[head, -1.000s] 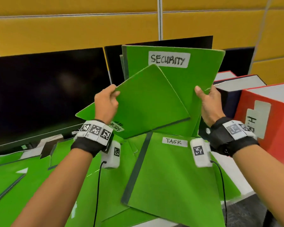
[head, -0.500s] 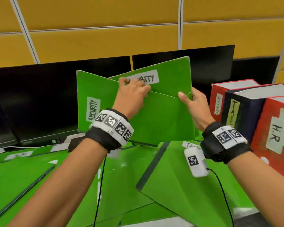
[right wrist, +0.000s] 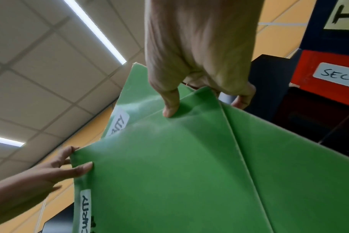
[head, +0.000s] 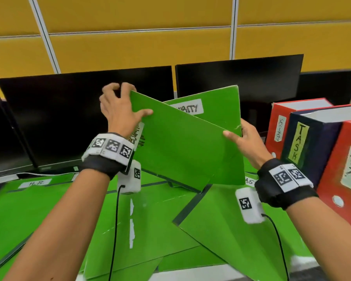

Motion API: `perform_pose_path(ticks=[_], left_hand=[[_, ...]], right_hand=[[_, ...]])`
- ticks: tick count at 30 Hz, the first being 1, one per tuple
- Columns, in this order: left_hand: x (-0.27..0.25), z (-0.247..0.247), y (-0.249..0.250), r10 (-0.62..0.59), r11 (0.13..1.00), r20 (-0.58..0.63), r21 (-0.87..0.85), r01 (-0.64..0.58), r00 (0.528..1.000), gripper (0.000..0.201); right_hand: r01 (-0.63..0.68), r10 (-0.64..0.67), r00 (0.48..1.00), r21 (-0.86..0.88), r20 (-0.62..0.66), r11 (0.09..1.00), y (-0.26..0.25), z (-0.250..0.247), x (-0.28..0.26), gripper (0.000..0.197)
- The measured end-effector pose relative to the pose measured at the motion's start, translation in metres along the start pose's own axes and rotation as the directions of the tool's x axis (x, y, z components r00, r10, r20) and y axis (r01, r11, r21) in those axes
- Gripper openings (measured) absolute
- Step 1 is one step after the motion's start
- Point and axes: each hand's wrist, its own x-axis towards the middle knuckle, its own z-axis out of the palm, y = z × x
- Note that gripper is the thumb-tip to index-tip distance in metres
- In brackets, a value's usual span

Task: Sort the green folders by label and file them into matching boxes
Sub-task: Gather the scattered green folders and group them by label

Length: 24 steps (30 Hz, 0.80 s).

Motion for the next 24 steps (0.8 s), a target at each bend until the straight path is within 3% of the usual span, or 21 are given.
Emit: perform_pose_path(ticks=[2,3,6,8,11,13,15,17,18,20,21,22,24], left_hand=[[0.002,0.000,0.001,-0.012,0.985,0.068,-0.173,0.024,0.998,0.046],[0.002,0.000,0.004,0.027,0.985,0.076,-0.173,-0.014,0.997,0.038],[0.003,0.005,0.031,0.201,0.976,0.080,-0.096,-0.194,0.976,0.031],[0.000,0.010,0.059,0.341,0.940,0.106,-0.075,-0.334,0.934,0.034],[-0.011,0.020,0.099,0.522,0.853,0.103,-0.052,-0.519,0.847,0.039],[-0.016,0.027,0.109,0.567,0.819,0.071,-0.151,-0.553,0.820,0.051],[-0.016,0.030,0.104,0.492,0.832,-0.023,-0.282,-0.477,0.871,0.072],[-0.014,0.032,0.087,0.233,0.871,-0.120,-0.415,-0.262,0.965,0.093],[-0.014,0.032,0.078,0.084,0.887,-0.122,-0.443,-0.130,0.989,0.103],[-0.014,0.039,0.060,-0.170,0.872,-0.026,-0.470,0.138,0.985,0.117],[-0.014,0.044,0.051,-0.241,0.815,0.074,-0.526,0.244,0.968,0.118],[-0.014,0.053,0.043,-0.260,0.724,0.189,-0.611,0.320,0.947,0.115],[-0.019,0.068,0.036,-0.177,0.549,0.404,-0.716,0.431,0.897,0.102]], right_hand=[[0.004,-0.003,1.000,-0.081,0.012,0.997,-0.003,0.000,0.004,0.052],[0.009,-0.007,1.000,-0.147,0.018,0.989,-0.004,0.000,0.006,0.054],[0.012,0.006,0.998,-0.331,0.055,0.943,-0.014,0.002,0.008,0.059],[0.024,-0.004,0.999,-0.409,0.050,0.912,-0.025,0.006,0.008,0.059],[0.084,-0.091,0.996,-0.291,-0.013,0.953,-0.035,0.007,0.009,0.053],[0.077,-0.092,0.993,-0.184,-0.070,0.980,-0.035,0.001,0.004,0.049],[0.076,-0.091,0.987,-0.109,-0.135,0.991,-0.033,-0.009,-0.001,0.047],[0.077,-0.079,0.976,-0.017,-0.203,0.997,-0.030,-0.022,-0.006,0.047],[0.077,-0.068,0.970,0.031,-0.232,0.997,-0.029,-0.028,-0.007,0.048],[0.081,-0.052,0.960,0.095,-0.274,0.992,-0.027,-0.040,-0.008,0.048],[0.083,-0.050,0.956,0.102,-0.288,0.991,-0.026,-0.045,-0.009,0.049],[0.085,-0.053,0.954,0.097,-0.294,0.992,-0.024,-0.049,-0.011,0.050],[0.078,-0.046,0.955,0.101,-0.293,0.992,-0.018,-0.056,-0.017,0.050]])
